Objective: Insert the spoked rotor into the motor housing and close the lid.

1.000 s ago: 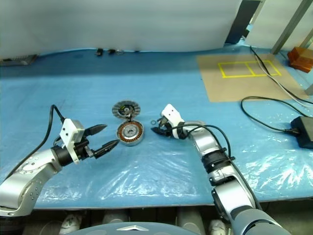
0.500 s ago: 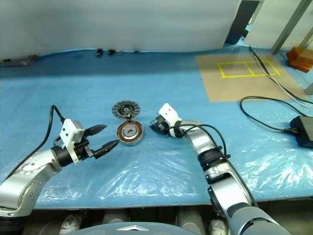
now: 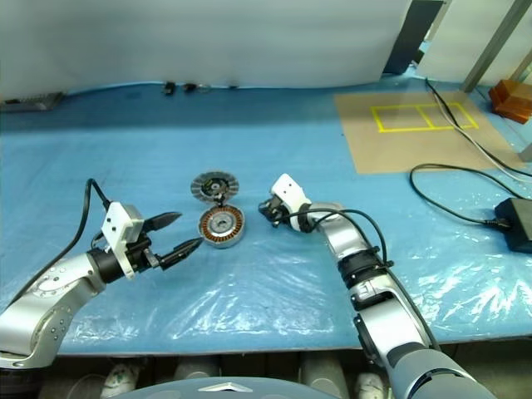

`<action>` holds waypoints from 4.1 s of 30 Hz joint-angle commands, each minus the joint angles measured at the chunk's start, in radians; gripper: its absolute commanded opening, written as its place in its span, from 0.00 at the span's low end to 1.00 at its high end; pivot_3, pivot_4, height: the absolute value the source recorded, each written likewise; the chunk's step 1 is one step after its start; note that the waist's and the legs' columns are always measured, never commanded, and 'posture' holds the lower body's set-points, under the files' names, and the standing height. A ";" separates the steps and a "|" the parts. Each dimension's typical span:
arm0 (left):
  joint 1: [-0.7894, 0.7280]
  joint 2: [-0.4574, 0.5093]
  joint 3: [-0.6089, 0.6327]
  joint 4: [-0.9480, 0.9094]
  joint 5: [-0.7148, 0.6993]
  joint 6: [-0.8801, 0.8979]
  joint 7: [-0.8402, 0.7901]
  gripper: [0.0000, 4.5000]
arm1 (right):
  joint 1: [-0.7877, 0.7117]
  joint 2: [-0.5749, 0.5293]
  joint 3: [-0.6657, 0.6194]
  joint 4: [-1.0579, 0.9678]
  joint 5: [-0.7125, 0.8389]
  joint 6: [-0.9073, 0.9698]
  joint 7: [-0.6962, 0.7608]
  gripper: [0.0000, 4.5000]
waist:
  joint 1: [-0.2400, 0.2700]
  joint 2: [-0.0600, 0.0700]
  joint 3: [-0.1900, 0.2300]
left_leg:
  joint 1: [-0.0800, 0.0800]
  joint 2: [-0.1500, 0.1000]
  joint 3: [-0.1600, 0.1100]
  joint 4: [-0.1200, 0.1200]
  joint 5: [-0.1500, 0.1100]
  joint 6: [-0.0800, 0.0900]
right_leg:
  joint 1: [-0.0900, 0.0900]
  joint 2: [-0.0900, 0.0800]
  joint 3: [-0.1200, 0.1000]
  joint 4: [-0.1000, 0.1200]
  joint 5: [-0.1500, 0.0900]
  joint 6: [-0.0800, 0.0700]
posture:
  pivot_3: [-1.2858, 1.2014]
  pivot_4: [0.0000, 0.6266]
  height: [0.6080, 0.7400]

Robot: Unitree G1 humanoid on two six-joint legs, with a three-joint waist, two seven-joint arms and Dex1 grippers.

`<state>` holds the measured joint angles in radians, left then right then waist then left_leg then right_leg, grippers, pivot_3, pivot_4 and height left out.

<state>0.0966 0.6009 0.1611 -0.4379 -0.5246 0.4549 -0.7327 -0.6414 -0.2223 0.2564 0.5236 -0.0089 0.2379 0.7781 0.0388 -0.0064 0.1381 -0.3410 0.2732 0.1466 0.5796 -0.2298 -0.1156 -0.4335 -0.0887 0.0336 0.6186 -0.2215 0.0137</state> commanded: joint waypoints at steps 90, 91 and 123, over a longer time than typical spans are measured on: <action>0.026 0.019 -0.020 -0.008 0.061 -0.084 -0.046 1.00 | -0.200 0.073 0.152 0.132 -0.056 -0.131 0.366 0.38 | 0.000 0.001 0.001 | -0.003 0.001 0.000 0.001 0.002 0.003 | -0.005 0.000 -0.002 0.003 0.000 0.000 | 0.52 0.24 1.00; 0.024 0.018 -0.021 -0.007 0.062 -0.085 -0.047 1.00 | -0.200 0.072 0.152 0.129 -0.056 -0.131 0.368 0.44 | 0.000 0.001 0.001 | -0.003 0.001 0.000 0.001 0.002 0.003 | -0.005 0.000 -0.002 0.003 0.000 0.000 | 0.52 0.24 1.00; 0.010 0.016 -0.026 -0.003 0.060 -0.079 -0.049 1.00 | -0.218 0.151 0.057 0.086 0.068 0.025 0.364 0.11 | 0.001 0.001 0.001 | -0.004 0.001 0.000 0.001 0.002 0.004 | -0.006 0.000 -0.002 0.003 0.000 0.000 | 0.52 0.24 1.00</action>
<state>0.1031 0.6146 0.1248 -0.4132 -0.4585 0.3886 -0.7809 -0.8463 -0.0794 0.3270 0.6156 0.0447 0.2788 1.1500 0.0399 -0.0054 0.1389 -0.3445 0.2741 0.1467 0.5810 -0.2276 -0.1120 -0.4395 -0.0888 0.0319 0.6216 -0.2215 0.0136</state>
